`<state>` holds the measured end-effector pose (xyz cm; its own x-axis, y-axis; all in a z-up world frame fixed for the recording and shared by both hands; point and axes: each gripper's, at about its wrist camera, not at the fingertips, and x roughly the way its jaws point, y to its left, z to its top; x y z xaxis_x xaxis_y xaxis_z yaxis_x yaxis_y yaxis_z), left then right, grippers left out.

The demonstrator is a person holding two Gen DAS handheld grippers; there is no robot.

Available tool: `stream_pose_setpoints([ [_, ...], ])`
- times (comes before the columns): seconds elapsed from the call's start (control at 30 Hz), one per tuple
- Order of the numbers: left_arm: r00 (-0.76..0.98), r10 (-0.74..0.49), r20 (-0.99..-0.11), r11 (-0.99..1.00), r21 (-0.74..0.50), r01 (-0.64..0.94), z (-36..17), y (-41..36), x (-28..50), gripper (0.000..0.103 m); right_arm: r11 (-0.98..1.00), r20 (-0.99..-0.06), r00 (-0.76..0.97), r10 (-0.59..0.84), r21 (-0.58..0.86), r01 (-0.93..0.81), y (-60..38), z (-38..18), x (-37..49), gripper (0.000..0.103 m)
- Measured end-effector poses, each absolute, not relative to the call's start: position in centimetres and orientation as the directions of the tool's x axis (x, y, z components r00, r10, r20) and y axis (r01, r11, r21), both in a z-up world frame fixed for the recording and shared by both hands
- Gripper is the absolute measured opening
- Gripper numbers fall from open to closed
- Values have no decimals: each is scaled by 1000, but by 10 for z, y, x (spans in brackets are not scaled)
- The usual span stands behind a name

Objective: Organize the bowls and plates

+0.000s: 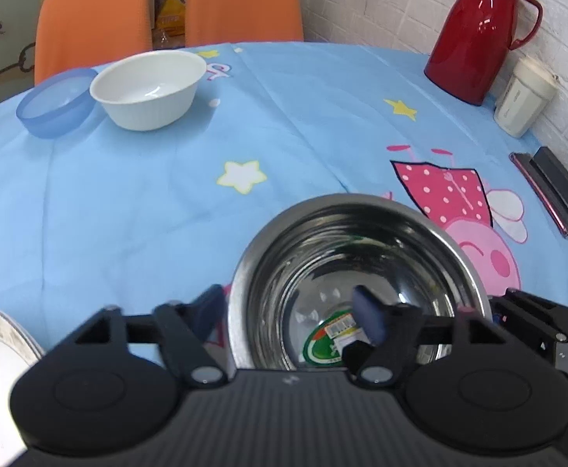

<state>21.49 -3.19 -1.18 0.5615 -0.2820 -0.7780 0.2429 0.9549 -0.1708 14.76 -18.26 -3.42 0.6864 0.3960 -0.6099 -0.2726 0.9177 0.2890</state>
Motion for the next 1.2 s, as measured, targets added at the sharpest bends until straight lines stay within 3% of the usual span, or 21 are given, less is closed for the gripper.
stream_pose_setpoints([
  [0.17,631,-277,-725,960,-181,213,9,-13,207,82,893,-571,703,424,391,-222,-209,-30,143,103],
  [0.3,678,-246,-693,969,-173,175,22,6,200,95,903,-540,760,362,404,-144,-238,-21,134,103],
  [0.57,708,-201,-677,978,-182,103,33,44,189,95,909,-552,777,304,413,-63,-264,-23,130,103],
  [1.2,718,-232,-657,963,-260,73,48,73,202,96,924,-508,785,356,316,-214,-218,19,150,103],
])
